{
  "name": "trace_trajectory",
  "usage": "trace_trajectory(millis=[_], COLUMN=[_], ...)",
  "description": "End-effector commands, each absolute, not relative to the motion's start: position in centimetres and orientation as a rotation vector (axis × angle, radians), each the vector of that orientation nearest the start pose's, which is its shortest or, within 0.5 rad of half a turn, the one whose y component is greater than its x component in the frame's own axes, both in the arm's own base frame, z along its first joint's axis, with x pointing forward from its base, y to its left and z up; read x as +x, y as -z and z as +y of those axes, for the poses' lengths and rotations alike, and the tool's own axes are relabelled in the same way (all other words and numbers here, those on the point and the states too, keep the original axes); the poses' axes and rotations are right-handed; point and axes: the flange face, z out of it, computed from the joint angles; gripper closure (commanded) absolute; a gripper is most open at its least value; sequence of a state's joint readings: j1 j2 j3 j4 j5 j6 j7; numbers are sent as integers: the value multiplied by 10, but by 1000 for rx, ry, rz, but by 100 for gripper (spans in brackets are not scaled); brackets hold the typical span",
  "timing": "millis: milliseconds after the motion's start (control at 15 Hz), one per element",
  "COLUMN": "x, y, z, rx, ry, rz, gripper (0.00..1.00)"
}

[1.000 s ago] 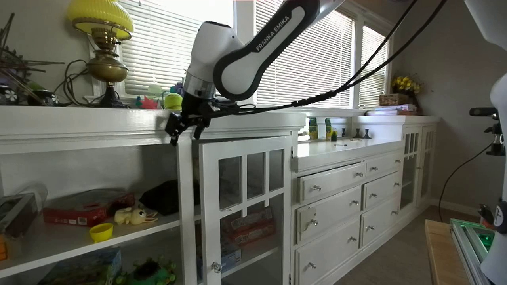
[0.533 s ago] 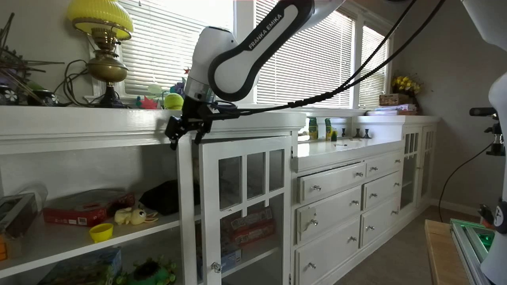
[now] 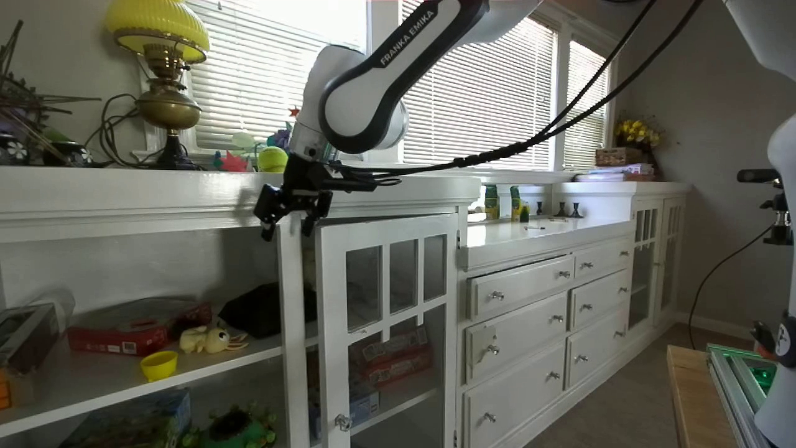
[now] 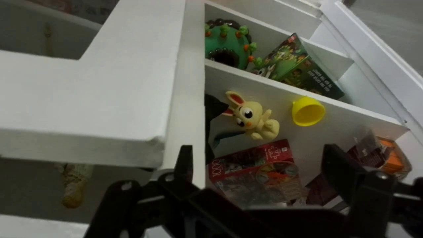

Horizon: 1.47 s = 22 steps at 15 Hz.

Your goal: Open the right cabinet door

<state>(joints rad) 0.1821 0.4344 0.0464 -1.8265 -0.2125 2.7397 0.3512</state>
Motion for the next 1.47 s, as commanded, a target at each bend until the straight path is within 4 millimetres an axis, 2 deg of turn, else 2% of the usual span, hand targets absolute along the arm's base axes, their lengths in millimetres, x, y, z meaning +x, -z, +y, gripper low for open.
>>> trace_trajectory(millis=[0,267,400,933,1067,1133,1200,1400], x=[646,637,638,643,645,640,643,641], y=[-342,-332,-332,-357,-362,-365,-354,-357], z=[177,181,184,189,195,204,195,207], rx=[-2953,-2972,-3004,-3168,-3128,-3012,-3105,-3037], ry=[626,553,548,553,575,514,542,520], rz=[-58,-48,-123,-394,-432,-499,-403,-482], gripper=[0,0,0,0,0,0,0,0])
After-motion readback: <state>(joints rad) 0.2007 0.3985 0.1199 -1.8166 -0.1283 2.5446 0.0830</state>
